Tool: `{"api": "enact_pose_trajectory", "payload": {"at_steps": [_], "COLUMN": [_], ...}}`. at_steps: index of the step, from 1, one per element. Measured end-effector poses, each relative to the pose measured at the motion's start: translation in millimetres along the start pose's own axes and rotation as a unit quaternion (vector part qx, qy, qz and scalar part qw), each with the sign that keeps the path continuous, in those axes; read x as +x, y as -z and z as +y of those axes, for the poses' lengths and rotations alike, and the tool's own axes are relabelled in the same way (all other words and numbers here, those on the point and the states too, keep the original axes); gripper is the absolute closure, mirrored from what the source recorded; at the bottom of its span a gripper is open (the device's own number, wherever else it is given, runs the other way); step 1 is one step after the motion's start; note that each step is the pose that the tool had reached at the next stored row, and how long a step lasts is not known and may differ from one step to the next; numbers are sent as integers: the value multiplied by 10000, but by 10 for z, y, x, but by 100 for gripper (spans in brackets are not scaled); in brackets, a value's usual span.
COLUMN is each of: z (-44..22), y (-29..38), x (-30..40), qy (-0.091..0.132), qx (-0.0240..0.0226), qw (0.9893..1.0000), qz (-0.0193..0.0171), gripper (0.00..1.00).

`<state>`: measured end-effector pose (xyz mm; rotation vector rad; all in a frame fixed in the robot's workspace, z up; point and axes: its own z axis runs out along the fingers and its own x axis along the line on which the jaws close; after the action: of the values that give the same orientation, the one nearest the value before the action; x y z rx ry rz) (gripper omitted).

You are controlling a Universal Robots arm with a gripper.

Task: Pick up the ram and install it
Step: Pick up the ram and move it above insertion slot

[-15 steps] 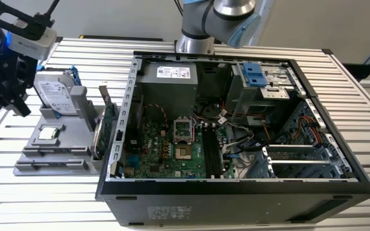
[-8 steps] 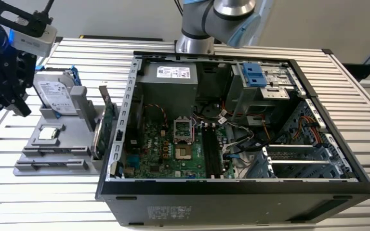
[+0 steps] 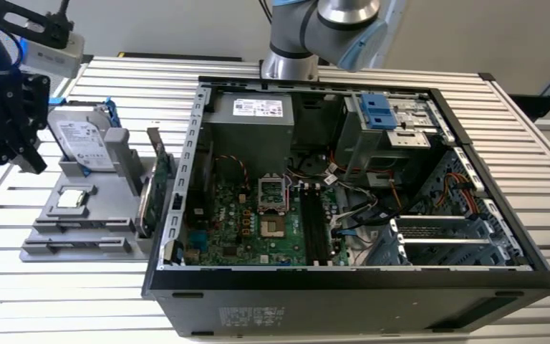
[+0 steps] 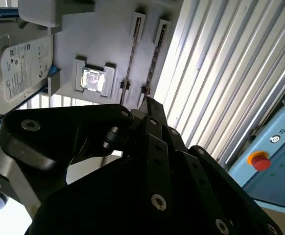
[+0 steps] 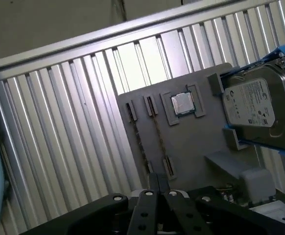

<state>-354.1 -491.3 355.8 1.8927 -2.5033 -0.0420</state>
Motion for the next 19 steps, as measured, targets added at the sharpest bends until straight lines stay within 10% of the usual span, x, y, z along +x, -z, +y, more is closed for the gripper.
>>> {"api": "enact_pose_trajectory", "payload": {"at_steps": [9, 19], "z": [0, 0], "y": [0, 0], "x": [0, 0], "qy": [811, 1655], "qx": [-3, -10], "qw": [9967, 9862], "qz": [16, 34], "gripper": [100, 100]}}
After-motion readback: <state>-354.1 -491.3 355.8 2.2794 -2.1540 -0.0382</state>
